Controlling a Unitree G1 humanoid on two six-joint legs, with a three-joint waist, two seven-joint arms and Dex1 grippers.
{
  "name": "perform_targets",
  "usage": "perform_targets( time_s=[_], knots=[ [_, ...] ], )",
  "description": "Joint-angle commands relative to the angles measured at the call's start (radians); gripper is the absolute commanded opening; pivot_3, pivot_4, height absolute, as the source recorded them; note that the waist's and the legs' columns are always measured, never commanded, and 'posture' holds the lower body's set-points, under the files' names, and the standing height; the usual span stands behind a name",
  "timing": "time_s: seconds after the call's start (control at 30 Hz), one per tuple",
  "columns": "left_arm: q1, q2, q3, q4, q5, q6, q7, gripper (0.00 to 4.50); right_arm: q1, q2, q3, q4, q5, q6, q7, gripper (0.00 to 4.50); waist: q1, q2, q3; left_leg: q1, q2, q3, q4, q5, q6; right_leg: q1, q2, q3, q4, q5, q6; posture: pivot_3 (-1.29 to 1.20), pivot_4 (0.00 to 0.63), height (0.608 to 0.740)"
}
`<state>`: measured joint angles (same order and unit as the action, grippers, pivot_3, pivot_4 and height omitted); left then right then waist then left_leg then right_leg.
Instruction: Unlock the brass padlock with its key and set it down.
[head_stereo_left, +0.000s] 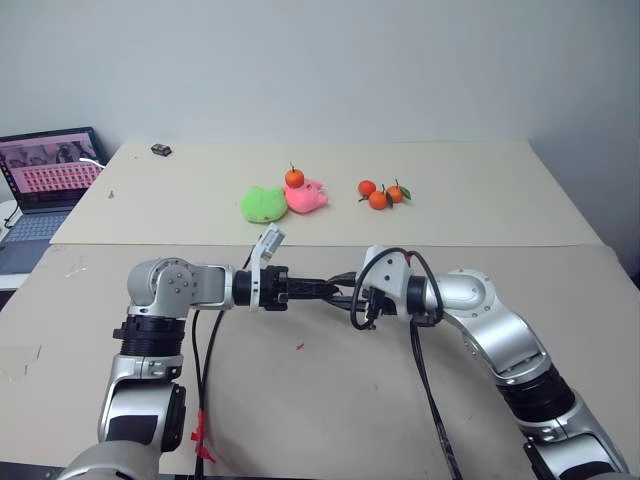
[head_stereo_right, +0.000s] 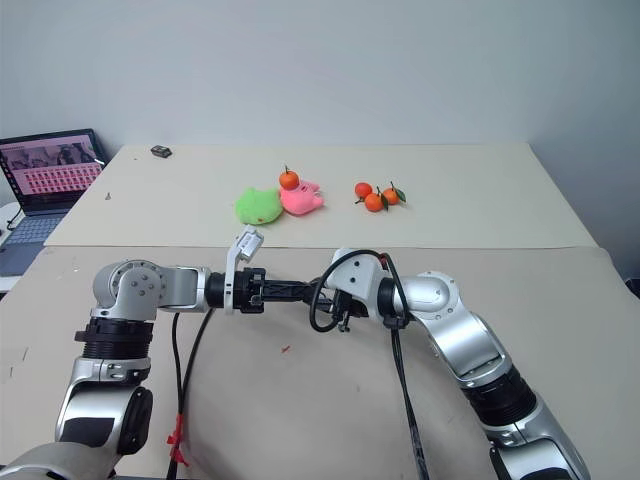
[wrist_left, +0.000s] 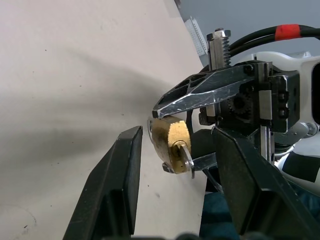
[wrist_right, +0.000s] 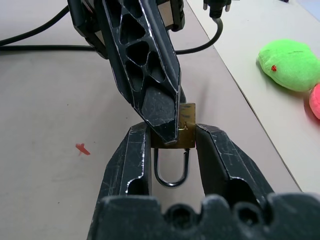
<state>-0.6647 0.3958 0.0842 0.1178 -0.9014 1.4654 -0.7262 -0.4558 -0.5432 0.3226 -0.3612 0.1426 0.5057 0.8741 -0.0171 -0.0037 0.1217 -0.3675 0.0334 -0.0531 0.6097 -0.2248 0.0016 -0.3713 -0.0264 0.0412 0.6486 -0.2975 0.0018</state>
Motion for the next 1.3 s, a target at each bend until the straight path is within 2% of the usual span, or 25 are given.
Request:
perform_targets(
  time_s=[0.03, 0.13, 0.17, 0.53, 0.6, 0.63, 0.7, 0.8, 0.83, 0.87, 1.0, 1.13, 1.17, 1.27, 1.3],
  knots=[
    [-0.020, -0.014, 0.023, 0.002, -0.013, 0.002, 0.001, 1.25, -0.012, -0.002, -0.032, -0.042, 0.015, -0.010, -0.005, 0.92, 0.000, 0.000, 0.000, 0.000, 0.000, 0.000, 0.000, 0.000, 0.000, 0.000, 0.000, 0.000, 0.000, 0.000, 0.000, 0.00, 0.150, 0.660],
    [-0.017, -0.011, 0.022, -0.009, -0.031, 0.018, -0.012, 0.21, -0.013, -0.002, -0.032, -0.043, 0.016, -0.009, -0.006, 0.92, -0.001, 0.000, 0.000, 0.000, 0.000, 0.000, 0.000, 0.000, 0.000, 0.000, 0.000, 0.000, 0.000, 0.000, 0.000, 0.00, 0.150, 0.660],
    [-0.016, -0.012, 0.024, -0.013, -0.036, 0.023, -0.014, 0.06, -0.014, -0.001, -0.032, -0.042, 0.016, -0.009, -0.006, 0.92, 0.000, 0.000, 0.000, 0.000, 0.000, 0.000, 0.000, 0.000, 0.000, 0.000, 0.000, 0.000, 0.000, 0.000, 0.000, 0.00, 0.150, 0.660],
    [-0.019, -0.024, 0.025, -0.017, -0.031, 0.023, -0.014, 0.05, -0.015, -0.007, -0.034, -0.046, 0.025, -0.003, -0.003, 0.92, 0.000, 0.000, 0.000, 0.000, 0.000, 0.000, 0.000, 0.000, 0.000, 0.000, 0.000, 0.000, 0.000, 0.000, 0.000, 0.00, 0.150, 0.660],
    [-0.021, -0.025, 0.026, -0.013, -0.028, 0.019, -0.011, 0.05, -0.015, -0.008, -0.036, -0.045, 0.032, 0.002, -0.002, 1.93, 0.000, 0.000, 0.000, 0.000, 0.000, 0.000, 0.000, 0.000, 0.000, 0.000, 0.000, 0.000, 0.000, 0.000, 0.000, 0.00, 0.150, 0.660],
    [-0.023, -0.026, 0.027, -0.010, -0.026, 0.018, -0.011, 0.05, -0.014, -0.009, -0.038, -0.047, 0.041, 0.009, 0.001, 2.06, 0.000, 0.000, 0.000, 0.000, 0.000, 0.000, 0.000, 0.000, 0.000, 0.000, 0.000, 0.000, 0.000, 0.000, 0.000, 0.00, 0.150, 0.660],
    [-0.025, -0.027, 0.029, -0.007, -0.024, 0.015, -0.010, 0.05, -0.014, -0.014, -0.038, -0.052, 0.049, 0.015, 0.006, 2.60, 0.001, 0.000, 0.000, 0.000, 0.000, 0.000, 0.000, 0.000, 0.000, 0.000, 0.000, 0.000, 0.000, 0.000, 0.000, 0.00, 0.150, 0.660],
    [-0.026, -0.026, 0.033, -0.003, -0.020, 0.010, -0.010, 0.05, -0.015, -0.030, -0.053, -0.070, 0.081, 0.050, 0.022, 3.73, 0.000, 0.000, 0.000, 0.000, 0.000, 0.000, 0.000, 0.000, 0.000, 0.000, 0.000, 0.000, 0.000, 0.000, 0.000, 0.00, 0.150, 0.660],
    [-0.026, -0.026, 0.033, 0.000, -0.018, 0.008, -0.010, 0.05, -0.014, -0.043, -0.062, -0.081, 0.101, 0.068, 0.038, 3.95, 0.001, 0.000, 0.000, 0.000, 0.000, 0.000, 0.000, 0.000, 0.000, 0.000, 0.000, 0.000, 0.000, 0.000, 0.000, 0.00, 0.150, 0.660],
    [-0.026, -0.024, 0.033, 0.002, -0.017, 0.006, -0.011, 0.05, -0.015, -0.051, -0.079, -0.089, 0.129, 0.092, 0.049, 4.41, 0.002, 0.000, 0.000, 0.000, 0.000, 0.000, 0.000, 0.000, 0.000, 0.000, 0.000, 0.000, 0.000, 0.000, 0.000, 0.00, 0.150, 0.660],
    [-0.026, -0.023, 0.034, 0.005, -0.015, 0.002, -0.012, 0.05, -0.023, -0.064, -0.109, -0.102, 0.179, 0.134, 0.055, 4.41, 0.000, 0.000, 0.000, 0.000, 0.000, 0.000, 0.000, 0.000, 0.000, 0.000, 0.000, 0.000, 0.000, 0.000, 0.000, 0.00, 0.150, 0.660],
    [-0.028, -0.029, 0.035, 0.008, -0.011, -0.005, -0.008, 0.05, -0.019, -0.084, -0.132, -0.068, 0.176, 0.115, 0.055, 3.40, 0.001, 0.000, 0.000, 0.000, 0.000, 0.000, 0.000, 0.000, 0.000, 0.000, 0.000, 0.000, 0.000, 0.000, 0.000, 0.00, 0.150, 0.660],
    [-0.030, -0.030, 0.036, 0.009, -0.012, -0.005, -0.007, 0.05, -0.016, -0.085, -0.131, -0.064, 0.173, 0.109, 0.055, 2.84, 0.001, 0.000, 0.000, 0.000, 0.000, 0.000, 0.000, 0.000, 0.000, 0.000, 0.000, 0.000, 0.000, 0.000, 0.000, 0.00, 0.150, 0.660],
    [-0.032, -0.029, 0.037, 0.009, -0.012, -0.005, -0.007, 0.05, -0.009, -0.081, -0.128, -0.057, 0.166, 0.097, 0.051, 1.97, 0.000, 0.000, 0.000, 0.000, 0.000, 0.000, 0.000, 0.000, 0.000, 0.000, 0.000, 0.000, 0.000, 0.000, 0.000, 0.00, 0.150, 0.660],
    [-0.033, -0.029, 0.037, 0.009, -0.012, -0.004, -0.007, 0.05, -0.007, -0.079, -0.126, -0.054, 0.164, 0.093, 0.049, 1.54, 0.000, 0.000, 0.000, 0.000, 0.000, 0.000, 0.000, 0.000, 0.000, 0.000, 0.000, 0.000, 0.000, 0.000, 0.000, 0.00, 0.150, 0.660]
  ],
)
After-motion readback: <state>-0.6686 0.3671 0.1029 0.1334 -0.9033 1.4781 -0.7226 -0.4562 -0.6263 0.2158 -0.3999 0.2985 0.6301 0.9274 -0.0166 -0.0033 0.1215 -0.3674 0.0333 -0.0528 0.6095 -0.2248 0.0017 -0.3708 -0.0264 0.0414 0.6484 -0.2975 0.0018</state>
